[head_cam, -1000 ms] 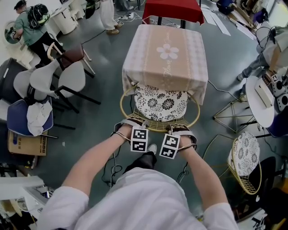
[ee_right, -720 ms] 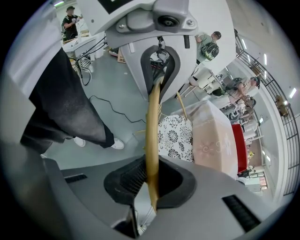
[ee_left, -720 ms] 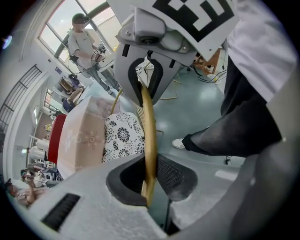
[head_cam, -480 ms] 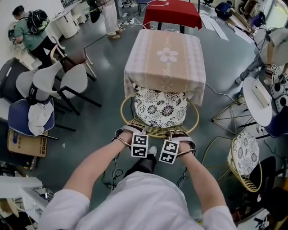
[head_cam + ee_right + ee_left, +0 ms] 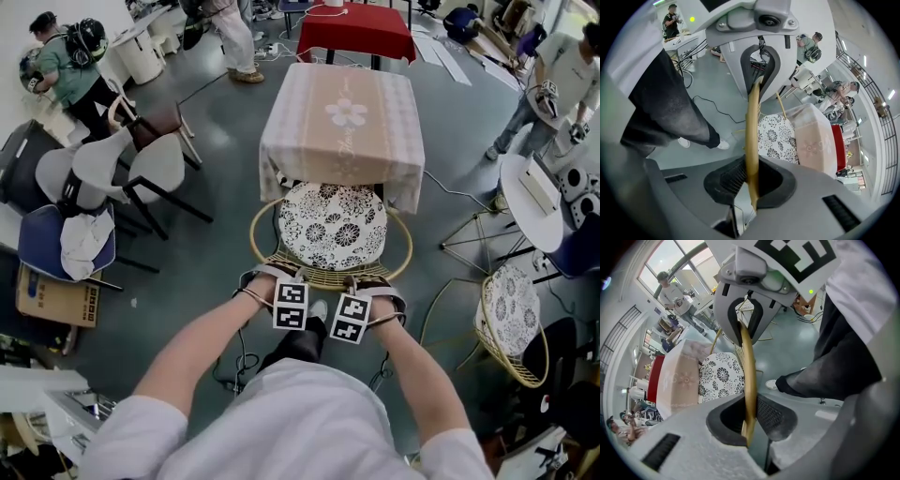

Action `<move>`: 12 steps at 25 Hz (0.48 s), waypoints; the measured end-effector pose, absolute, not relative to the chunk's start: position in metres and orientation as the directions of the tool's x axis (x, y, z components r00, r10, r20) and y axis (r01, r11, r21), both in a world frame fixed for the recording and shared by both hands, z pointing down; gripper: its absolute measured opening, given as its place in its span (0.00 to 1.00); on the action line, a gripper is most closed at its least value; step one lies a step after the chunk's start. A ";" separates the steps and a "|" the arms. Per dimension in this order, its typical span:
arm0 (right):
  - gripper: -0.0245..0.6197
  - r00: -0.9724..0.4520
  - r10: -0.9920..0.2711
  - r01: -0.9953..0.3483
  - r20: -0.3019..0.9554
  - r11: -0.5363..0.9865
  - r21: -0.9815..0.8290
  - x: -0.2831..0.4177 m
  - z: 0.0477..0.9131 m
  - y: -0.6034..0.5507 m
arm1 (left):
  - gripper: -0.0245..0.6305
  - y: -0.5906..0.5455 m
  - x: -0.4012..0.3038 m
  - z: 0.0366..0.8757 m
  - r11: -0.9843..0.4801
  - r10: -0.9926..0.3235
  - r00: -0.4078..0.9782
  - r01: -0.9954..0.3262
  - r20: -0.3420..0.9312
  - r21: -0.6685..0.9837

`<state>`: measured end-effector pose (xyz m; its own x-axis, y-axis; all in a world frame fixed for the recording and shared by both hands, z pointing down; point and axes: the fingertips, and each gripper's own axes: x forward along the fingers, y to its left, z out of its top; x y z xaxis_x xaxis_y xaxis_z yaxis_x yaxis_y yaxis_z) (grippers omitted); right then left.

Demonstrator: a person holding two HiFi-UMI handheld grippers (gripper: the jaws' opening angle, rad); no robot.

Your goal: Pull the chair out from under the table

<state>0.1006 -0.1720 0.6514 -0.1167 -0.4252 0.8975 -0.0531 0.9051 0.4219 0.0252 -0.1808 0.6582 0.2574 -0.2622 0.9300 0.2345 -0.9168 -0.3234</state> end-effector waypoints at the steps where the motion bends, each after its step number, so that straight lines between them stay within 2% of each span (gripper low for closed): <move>1: 0.10 -0.118 -0.426 -0.054 0.897 0.905 0.423 0.099 0.651 -0.167 | 0.11 -0.176 0.024 0.658 -0.916 -0.263 0.257 0.235 0.930 -0.324; 12: 0.10 -0.114 -0.436 -0.065 0.893 0.900 0.431 0.090 0.650 -0.121 | 0.11 -0.131 0.014 0.658 -0.913 -0.269 0.254 0.241 0.929 -0.330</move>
<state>0.0895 -0.1205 0.6504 -0.1136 -0.4362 0.8927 -0.0654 0.8998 0.4313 0.0142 -0.1307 0.6584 0.2535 -0.2686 0.9293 0.2406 -0.9130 -0.3295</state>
